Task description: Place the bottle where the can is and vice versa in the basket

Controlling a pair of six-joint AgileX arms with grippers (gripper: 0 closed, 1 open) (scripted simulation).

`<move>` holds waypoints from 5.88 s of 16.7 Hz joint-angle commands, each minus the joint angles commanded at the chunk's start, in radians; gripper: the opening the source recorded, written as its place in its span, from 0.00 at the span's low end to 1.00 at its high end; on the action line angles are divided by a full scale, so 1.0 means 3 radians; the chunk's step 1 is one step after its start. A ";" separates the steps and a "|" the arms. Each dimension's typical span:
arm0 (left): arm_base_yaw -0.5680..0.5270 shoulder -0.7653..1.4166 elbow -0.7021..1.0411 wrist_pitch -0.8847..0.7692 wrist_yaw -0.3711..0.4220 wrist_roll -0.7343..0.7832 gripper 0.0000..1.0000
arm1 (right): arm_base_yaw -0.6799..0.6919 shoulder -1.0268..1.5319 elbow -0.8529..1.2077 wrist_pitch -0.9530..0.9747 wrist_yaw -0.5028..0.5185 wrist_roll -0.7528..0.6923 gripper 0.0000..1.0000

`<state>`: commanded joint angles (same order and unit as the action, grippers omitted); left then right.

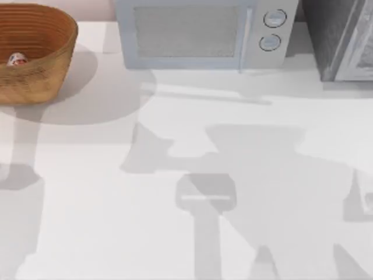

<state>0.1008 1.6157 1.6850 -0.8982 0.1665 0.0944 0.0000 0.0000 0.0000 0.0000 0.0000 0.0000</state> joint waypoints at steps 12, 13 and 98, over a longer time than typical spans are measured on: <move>0.0217 0.3443 0.3591 -0.1916 0.0352 0.0201 1.00 | 0.0000 0.0000 0.0000 0.0000 0.0000 0.0000 1.00; 0.0227 0.3594 0.3749 -0.2000 0.0367 0.0209 1.00 | 0.0000 0.0000 0.0000 0.0000 0.0000 0.0000 1.00; -0.0336 -0.5386 -0.5617 0.2994 -0.0555 -0.0315 0.00 | 0.0000 0.0000 0.0000 0.0000 0.0000 0.0000 1.00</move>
<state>0.0000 0.0000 0.0000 0.0000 0.0000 0.0000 0.0000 0.0000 0.0000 0.0000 0.0000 0.0000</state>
